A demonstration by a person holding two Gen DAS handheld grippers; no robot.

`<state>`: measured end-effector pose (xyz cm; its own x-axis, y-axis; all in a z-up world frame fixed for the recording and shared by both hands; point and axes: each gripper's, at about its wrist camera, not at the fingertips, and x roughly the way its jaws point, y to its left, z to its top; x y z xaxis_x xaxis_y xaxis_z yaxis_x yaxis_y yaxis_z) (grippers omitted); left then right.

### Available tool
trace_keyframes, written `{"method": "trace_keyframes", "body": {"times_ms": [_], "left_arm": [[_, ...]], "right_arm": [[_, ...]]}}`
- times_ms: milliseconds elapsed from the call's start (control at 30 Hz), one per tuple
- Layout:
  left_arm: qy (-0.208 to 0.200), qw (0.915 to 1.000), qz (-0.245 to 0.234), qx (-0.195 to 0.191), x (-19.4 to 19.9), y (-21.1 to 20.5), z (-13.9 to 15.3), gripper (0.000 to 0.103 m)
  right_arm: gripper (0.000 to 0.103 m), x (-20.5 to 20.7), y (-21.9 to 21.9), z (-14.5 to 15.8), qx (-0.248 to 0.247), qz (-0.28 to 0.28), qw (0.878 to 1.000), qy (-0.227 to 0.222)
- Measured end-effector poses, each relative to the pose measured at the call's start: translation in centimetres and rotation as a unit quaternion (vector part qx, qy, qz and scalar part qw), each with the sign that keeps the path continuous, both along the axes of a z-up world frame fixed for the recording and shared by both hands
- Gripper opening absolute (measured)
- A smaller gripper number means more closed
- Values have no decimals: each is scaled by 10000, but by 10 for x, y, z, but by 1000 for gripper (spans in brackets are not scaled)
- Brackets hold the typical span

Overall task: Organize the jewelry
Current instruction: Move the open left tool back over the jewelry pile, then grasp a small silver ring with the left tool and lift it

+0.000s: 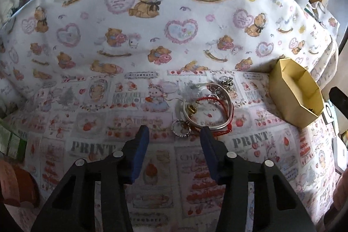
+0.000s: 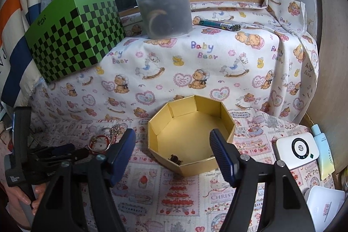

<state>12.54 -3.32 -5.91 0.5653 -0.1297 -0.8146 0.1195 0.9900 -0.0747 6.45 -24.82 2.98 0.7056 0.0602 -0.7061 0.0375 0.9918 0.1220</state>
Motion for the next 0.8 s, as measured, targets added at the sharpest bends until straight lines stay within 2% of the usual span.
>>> {"method": "trace_keyframes", "body": {"times_ms": [33, 100, 300, 400, 500, 700, 733, 800], "left_arm": [[0, 10000, -12, -49, 2, 0, -1, 35], [43, 9999, -5, -161, 7, 2, -3, 30], [67, 9995, -62, -289, 9, 5, -2, 29], [13, 9999, -138, -58, 5, -1, -2, 29], [-24, 9996, -226, 165, 7, -13, -5, 21], [45, 9998, -146, -82, 8, -8, -6, 19], [51, 9998, -123, -130, 7, -5, -5, 10], [104, 9997, -111, -203, 4, 4, -3, 3]], "right_arm": [[68, 0, 0, 0, 5, -6, 10000, 0], [68, 0, 0, 0, 12, -4, 10000, 1], [68, 0, 0, 0, 3, 1, 10000, 22], [68, 1, 0, 0, -6, -8, 10000, 28], [68, 1, -1, -1, -16, -44, 10000, 37], [68, 1, -4, -1, 58, -82, 9999, 56], [68, 1, -4, 0, 57, -87, 9999, 50], [68, 0, -3, 0, 56, -97, 9999, 42]]}}
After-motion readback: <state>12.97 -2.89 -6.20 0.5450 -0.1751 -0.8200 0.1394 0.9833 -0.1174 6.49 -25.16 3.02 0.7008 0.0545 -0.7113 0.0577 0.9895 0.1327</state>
